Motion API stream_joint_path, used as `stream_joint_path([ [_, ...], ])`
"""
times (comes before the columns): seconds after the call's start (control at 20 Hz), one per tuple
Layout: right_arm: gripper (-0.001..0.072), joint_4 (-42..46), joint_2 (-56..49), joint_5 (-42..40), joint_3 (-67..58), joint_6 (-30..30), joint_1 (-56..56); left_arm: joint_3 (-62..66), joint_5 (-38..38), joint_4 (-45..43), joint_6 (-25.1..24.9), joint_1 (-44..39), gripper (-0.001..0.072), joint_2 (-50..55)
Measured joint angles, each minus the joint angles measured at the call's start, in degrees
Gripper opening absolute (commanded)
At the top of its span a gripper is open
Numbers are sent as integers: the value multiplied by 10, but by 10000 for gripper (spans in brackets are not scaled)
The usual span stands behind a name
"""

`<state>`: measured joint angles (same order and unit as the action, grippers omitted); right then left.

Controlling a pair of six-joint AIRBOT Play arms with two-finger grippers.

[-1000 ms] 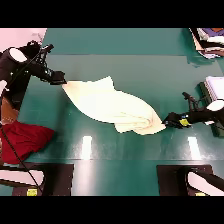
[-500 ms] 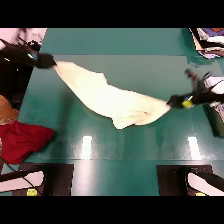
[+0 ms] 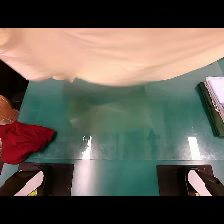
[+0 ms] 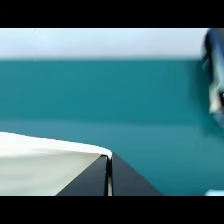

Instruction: Fold the shirts.

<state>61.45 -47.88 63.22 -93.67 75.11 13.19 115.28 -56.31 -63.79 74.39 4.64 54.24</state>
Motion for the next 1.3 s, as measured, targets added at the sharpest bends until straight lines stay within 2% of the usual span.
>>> stream_joint_path([
  [0.3, 15, -1, 16, 23, -148, 1, 101, 44, 23, 14, 18, 0, 22, -47],
  [0.55, 15, -26, -59, 78, -231, 7, 125, 0, 17, 13, 21, 0, 23, -32],
  [0.7, 16, -37, -124, 118, -200, 9, 108, -54, -23, 13, 22, 0, 23, 19],
  [0.9, 16, 10, -232, 156, -124, 10, 36, -141, -81, 18, 22, -1, 23, 118],
  [1.05, 16, 65, -323, 138, -84, 11, -30, -200, -86, 23, 20, -8, 24, 208],
  [1.2, 18, 96, -397, 78, -69, 33, -81, -226, -50, 28, 11, -16, 25, 293],
  [1.25, 58, 101, -415, 55, -67, 42, -93, -230, -38, 29, 9, -17, 58, 314],
  [1.3, 240, 106, -430, 35, -65, 49, -102, -233, -24, 31, 7, -19, 356, 334],
])
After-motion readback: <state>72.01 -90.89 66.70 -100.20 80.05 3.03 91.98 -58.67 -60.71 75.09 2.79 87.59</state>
